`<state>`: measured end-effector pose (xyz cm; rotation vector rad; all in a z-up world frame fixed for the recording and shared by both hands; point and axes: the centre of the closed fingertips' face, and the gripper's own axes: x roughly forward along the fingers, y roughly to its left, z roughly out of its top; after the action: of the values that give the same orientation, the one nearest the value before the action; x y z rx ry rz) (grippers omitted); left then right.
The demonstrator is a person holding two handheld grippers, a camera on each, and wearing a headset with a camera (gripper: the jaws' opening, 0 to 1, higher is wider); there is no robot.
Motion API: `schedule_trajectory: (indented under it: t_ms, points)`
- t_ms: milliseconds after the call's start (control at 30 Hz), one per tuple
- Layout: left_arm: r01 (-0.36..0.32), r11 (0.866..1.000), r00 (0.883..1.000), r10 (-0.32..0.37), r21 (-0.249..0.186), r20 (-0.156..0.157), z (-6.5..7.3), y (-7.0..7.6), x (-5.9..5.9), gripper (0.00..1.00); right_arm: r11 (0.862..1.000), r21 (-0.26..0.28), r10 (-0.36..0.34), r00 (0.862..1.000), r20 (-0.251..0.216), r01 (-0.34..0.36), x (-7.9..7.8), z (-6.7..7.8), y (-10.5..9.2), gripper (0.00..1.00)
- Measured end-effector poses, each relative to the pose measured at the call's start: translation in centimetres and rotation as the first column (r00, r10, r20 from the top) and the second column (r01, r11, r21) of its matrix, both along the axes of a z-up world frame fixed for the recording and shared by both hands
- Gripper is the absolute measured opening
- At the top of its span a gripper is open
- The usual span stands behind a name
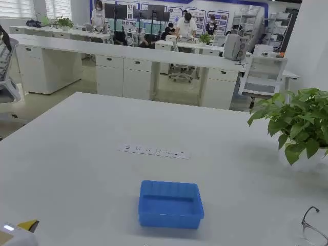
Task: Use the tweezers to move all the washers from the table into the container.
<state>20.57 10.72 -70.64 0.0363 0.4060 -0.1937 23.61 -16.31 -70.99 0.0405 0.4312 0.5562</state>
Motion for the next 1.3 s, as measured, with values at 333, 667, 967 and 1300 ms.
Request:
schedule_trajectory:
  t_ms: [333, 667, 967, 1300]
  points:
    - [0.014, 1.000, 1.000, -0.014, 0.006, -0.011, -0.34, -0.25, 0.02, 0.99, 1.000, -0.011, 0.008, 1.000, 0.003, -0.008, 0.10, 0.18, 0.37, 0.99]
    - [0.020, 1.000, 1.000, -0.020, 0.006, -0.022, -0.65, -0.34, -0.06, 0.98, 1.000, -0.018, 0.001, 1.000, 0.006, -0.001, 0.15, 0.17, 0.21, 0.98]
    - [0.030, 0.999, 0.999, -0.029, 0.011, -0.027, -0.64, -0.60, -0.10, 0.97, 1.000, -0.008, -0.005, 1.000, 0.011, 0.005, 0.34, 0.42, 0.08, 0.99]
    - [0.034, 0.999, 0.999, -0.033, 0.020, -0.032, -0.74, -0.67, -0.14, 0.96, 1.000, -0.004, -0.012, 1.000, -0.005, 0.012, 0.13, -0.26, -0.01, 0.98]
